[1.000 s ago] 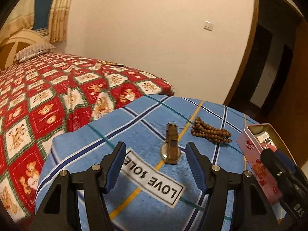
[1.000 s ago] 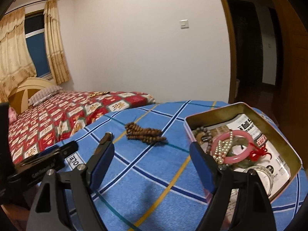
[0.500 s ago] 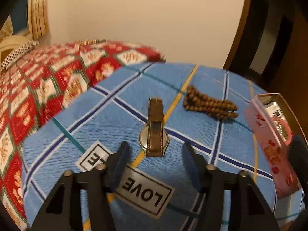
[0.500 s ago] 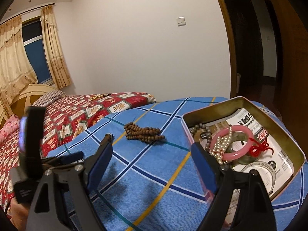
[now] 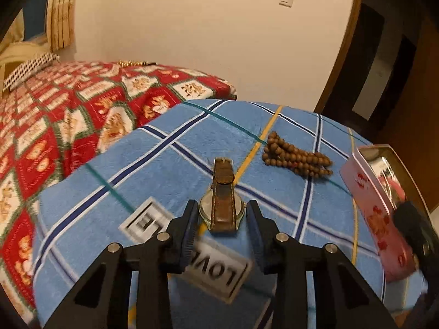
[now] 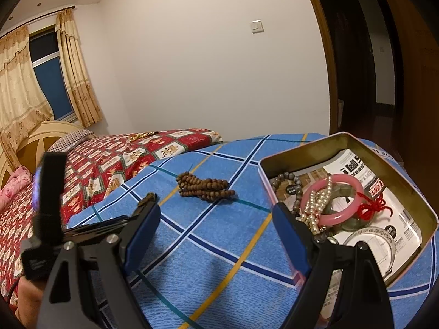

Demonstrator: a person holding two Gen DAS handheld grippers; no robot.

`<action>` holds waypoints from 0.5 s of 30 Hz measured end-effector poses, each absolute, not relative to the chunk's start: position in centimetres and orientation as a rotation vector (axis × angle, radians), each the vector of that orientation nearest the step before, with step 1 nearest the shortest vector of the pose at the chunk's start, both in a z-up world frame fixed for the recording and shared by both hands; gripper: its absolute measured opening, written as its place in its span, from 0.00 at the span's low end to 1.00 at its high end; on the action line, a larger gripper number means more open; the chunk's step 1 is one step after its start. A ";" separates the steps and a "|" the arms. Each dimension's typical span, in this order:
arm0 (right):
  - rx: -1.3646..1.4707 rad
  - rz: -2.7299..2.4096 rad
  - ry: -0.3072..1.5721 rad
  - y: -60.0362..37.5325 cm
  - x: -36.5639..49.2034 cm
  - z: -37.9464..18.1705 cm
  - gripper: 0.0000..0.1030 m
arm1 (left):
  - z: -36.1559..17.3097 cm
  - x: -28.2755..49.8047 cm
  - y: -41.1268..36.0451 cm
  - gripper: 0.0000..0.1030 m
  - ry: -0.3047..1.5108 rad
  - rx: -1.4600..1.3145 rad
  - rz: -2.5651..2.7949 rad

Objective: Organize jewelry
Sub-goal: 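Grasp the brown leather watch with the left gripper and lift it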

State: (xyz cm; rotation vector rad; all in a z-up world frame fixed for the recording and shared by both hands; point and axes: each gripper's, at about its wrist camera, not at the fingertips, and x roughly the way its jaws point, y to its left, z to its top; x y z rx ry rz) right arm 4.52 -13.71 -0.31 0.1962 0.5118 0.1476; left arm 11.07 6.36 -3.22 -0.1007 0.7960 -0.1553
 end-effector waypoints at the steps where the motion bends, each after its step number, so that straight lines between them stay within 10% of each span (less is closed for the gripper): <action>1: 0.197 0.149 0.511 -13.7 4.6 -0.3 0.84 | -3.0 10.1 6.2 0.36 0.794 -0.084 -0.159; 15: 0.201 0.151 0.504 -13.8 4.2 -0.2 0.84 | 1.5 4.4 8.4 0.34 0.823 -0.019 -0.189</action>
